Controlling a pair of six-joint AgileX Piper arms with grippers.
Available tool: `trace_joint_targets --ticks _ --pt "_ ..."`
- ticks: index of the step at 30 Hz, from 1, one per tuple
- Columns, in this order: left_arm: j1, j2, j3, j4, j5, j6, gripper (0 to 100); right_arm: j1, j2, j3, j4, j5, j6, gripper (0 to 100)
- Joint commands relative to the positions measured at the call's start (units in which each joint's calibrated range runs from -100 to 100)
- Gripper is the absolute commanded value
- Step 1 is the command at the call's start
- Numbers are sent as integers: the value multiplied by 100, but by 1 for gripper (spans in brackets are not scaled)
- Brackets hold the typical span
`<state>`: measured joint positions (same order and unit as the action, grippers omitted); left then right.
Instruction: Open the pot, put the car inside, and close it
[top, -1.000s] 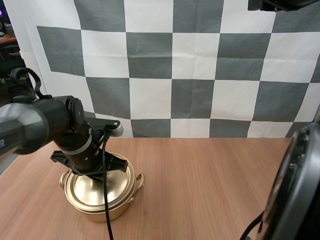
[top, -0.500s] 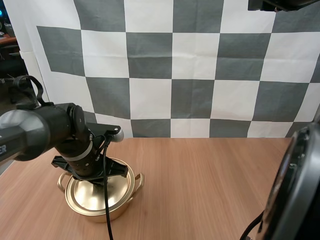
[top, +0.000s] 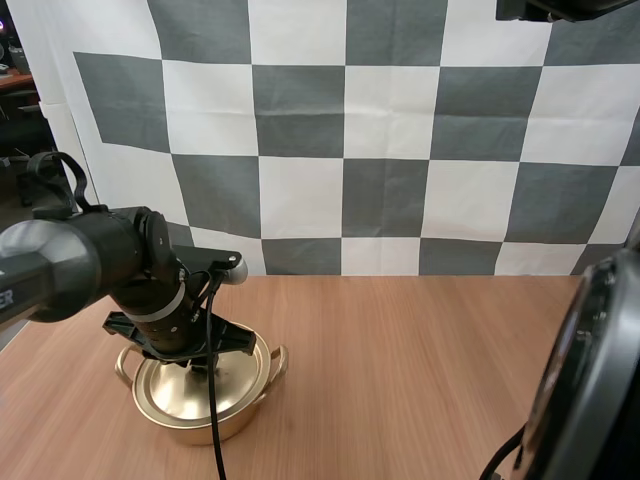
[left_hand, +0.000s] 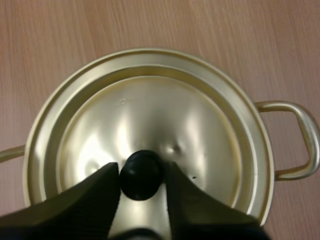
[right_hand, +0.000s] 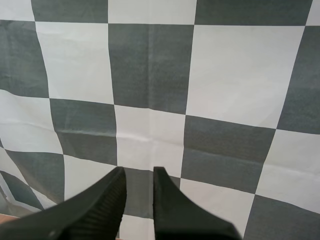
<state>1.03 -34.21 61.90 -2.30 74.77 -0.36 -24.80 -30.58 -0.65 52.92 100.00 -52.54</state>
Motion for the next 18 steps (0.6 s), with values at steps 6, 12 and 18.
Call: trace_joint_targets --ticks 6,12,18 --pt "4 -6 7 5 -96 239 100 -5 -6 5 -2 0 30 26" --pt "4 -6 7 5 -396 239 100 -5 -6 5 -34 0 30 26" --pt "4 -6 7 5 -624 323 100 -5 -6 5 -187 0 30 26"
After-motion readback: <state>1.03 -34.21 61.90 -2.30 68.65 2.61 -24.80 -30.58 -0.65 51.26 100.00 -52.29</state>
